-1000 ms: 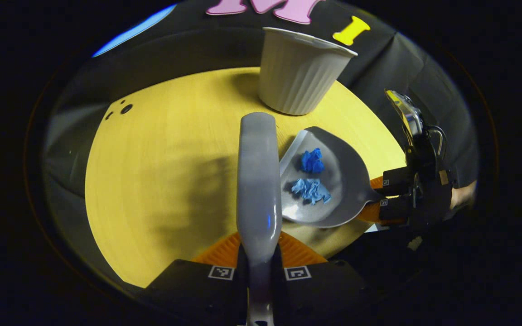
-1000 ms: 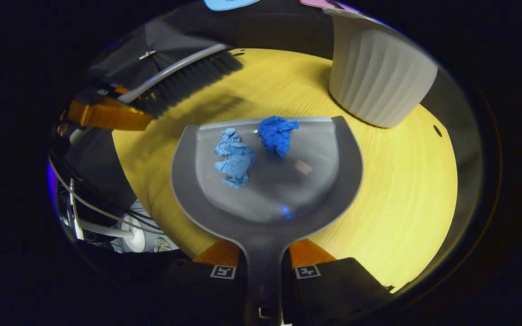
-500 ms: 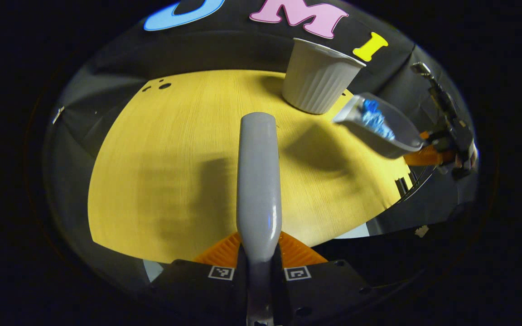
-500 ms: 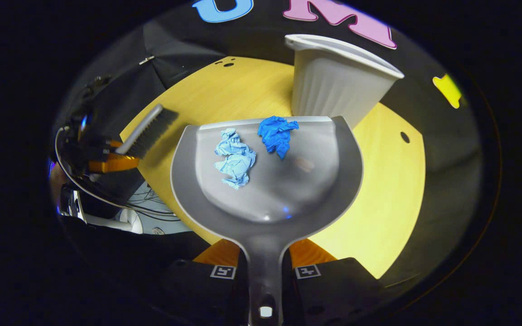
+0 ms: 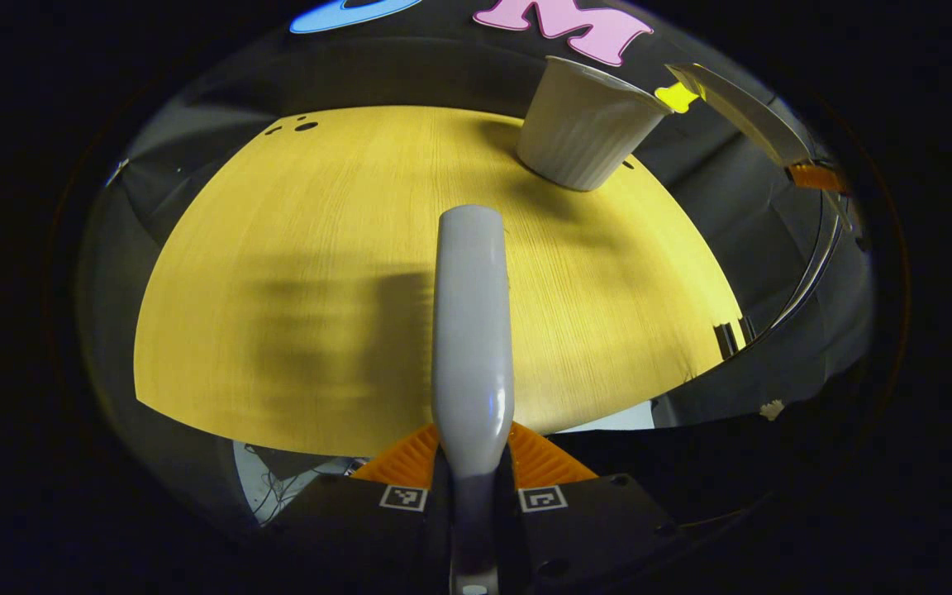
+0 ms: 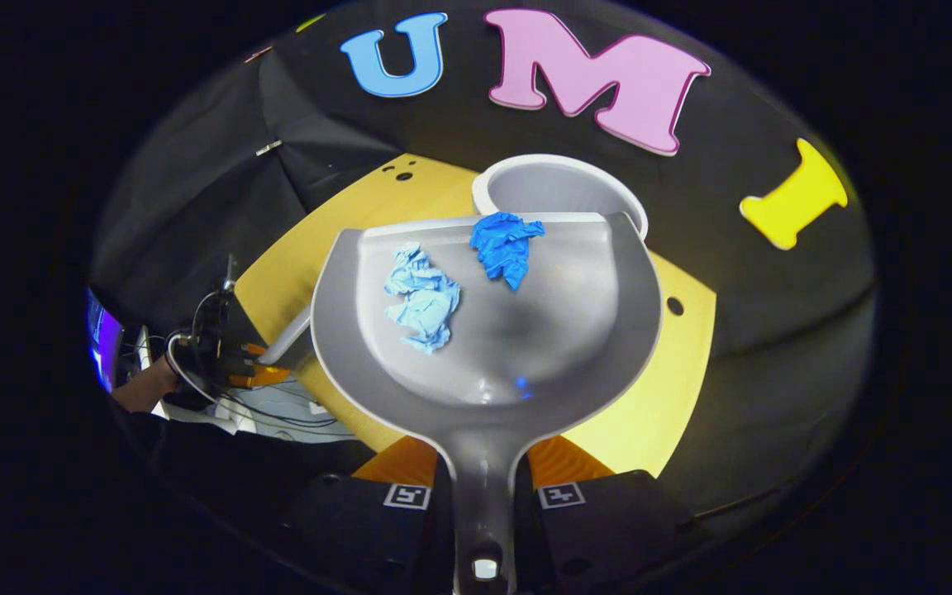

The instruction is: Pick up the small broom and dustpan from the desktop, sweep the trash into the dustpan with the broom, and then empty the trash into the garbage bin.

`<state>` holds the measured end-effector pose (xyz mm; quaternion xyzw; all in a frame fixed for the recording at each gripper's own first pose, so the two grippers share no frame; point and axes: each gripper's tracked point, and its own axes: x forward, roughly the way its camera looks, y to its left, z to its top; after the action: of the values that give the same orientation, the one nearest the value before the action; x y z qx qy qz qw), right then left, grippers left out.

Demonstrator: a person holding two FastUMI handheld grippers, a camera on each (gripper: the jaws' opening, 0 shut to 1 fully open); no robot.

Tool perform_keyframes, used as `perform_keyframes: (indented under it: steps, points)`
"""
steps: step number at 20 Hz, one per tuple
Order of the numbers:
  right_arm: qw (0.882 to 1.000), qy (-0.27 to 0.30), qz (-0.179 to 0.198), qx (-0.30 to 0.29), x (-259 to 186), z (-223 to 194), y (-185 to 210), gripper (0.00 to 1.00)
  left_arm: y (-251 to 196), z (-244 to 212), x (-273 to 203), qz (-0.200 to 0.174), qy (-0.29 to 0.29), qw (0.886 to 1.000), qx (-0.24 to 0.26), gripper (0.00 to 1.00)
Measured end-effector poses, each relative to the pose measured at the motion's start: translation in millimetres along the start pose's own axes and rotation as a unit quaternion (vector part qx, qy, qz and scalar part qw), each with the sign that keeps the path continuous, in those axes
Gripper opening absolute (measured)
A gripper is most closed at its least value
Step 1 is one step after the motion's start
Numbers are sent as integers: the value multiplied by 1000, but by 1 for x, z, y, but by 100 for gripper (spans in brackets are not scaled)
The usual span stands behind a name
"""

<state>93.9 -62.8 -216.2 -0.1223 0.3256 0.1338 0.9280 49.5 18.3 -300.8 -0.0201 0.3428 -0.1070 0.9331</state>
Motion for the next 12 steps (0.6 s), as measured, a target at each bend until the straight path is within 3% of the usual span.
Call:
perform_keyframes:
  steps: [1,3,4,7,12]
  points:
    - [1000,-6,1,6,7,2,0,32,2,5,-4,3,-7,1000,-1,29]
    - [1000,-14,-1,25,12,4,-6,32,14,25,-10,8,-16,1000,-5,22]
    - [999,-18,-10,33,11,4,-12,33,16,30,-13,5,-16,1000,-17,25]
    - [997,-47,-42,52,14,19,-21,32,25,38,-20,13,-20,999,-40,25]
    - [992,-52,-115,29,20,25,-51,32,27,46,-25,23,-15,999,-42,26]
